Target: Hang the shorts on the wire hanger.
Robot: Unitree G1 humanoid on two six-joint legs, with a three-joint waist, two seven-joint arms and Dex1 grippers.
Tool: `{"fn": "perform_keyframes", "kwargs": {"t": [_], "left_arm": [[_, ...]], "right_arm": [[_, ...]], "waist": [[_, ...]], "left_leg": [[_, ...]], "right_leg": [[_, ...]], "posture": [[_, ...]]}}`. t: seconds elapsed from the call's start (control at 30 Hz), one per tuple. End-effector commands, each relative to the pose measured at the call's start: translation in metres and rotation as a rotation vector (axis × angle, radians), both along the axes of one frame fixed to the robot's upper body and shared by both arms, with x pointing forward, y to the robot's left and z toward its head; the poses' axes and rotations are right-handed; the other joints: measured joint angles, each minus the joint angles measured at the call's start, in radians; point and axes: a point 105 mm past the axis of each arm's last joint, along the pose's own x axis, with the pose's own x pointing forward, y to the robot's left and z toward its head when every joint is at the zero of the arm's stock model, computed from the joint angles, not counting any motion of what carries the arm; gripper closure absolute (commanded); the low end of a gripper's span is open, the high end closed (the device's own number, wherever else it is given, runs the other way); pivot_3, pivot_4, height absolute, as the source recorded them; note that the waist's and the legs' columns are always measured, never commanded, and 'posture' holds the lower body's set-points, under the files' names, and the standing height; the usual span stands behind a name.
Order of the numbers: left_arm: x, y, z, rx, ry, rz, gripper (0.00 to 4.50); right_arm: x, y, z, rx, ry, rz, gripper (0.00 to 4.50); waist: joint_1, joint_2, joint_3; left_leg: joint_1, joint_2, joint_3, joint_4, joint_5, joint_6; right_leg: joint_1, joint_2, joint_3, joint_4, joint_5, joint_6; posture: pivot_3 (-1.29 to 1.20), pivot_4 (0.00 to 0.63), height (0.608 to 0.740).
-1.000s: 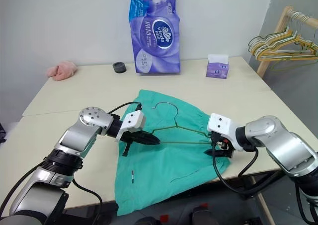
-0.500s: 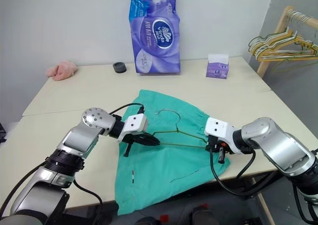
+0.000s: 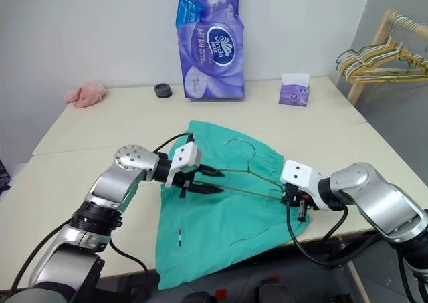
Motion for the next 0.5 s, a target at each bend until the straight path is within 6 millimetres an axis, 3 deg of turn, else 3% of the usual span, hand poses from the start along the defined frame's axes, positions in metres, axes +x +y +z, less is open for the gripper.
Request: {"fn": "perform_keyframes", "kwargs": {"t": [0.03, 0.13, 0.3, 0.43, 0.5], "left_arm": [[0.019, 0.019, 0.033, -0.162, 0.016, 0.153, 2.01], [0.024, 0.031, 0.039, -0.2, 0.029, 0.205, 2.01], [0.034, 0.052, 0.055, -0.289, 0.07, 0.297, 2.01], [0.03, 0.059, 0.046, -0.247, 0.099, 0.286, 2.01], [0.017, 0.057, 0.031, -0.18, 0.151, 0.225, 2.01]], "right_arm": [[0.002, -0.014, 0.013, 0.015, -0.052, -0.074, 4.5], [-0.001, -0.023, 0.012, 0.033, -0.043, -0.136, 4.5], [-0.014, -0.057, 0.005, 0.073, -0.005, -0.324, 4.5], [-0.022, -0.083, 0.005, 0.1, 0.003, -0.472, 4.5], [-0.028, -0.104, 0.003, 0.112, 0.007, -0.579, 4.5]], "waist": [[-0.002, 0.0, 0.0], [-0.008, 0.0, -0.001], [-0.006, 0.0, -0.001], [-0.001, 0.0, -0.001], [0.0, 0.0, -0.001]], "left_leg": [[0.0, 0.0, 0.0, 0.0, 0.0, 0.0], [0.0, 0.0, 0.0, 0.0, 0.0, 0.0], [-0.001, 0.0, -0.002, 0.001, 0.0, 0.0], [-0.002, -0.001, -0.002, 0.002, 0.0, 0.0], [-0.002, -0.001, -0.002, 0.003, 0.0, 0.0]], "right_leg": [[0.0, 0.0, 0.0, 0.0, 0.0, 0.0], [0.0, 0.0, 0.0, 0.001, 0.0, 0.0], [0.0, 0.0, -0.001, 0.001, 0.0, 0.0], [0.001, 0.0, -0.002, 0.001, 0.0, 0.0], [0.001, 0.0, -0.002, 0.001, 0.0, 0.0]], "posture": [[-0.21, 0.017, 0.74], [-0.21, 0.016, 0.74], [-0.2, 0.021, 0.74], [-0.2, 0.026, 0.74], [-0.21, 0.034, 0.74]]}}
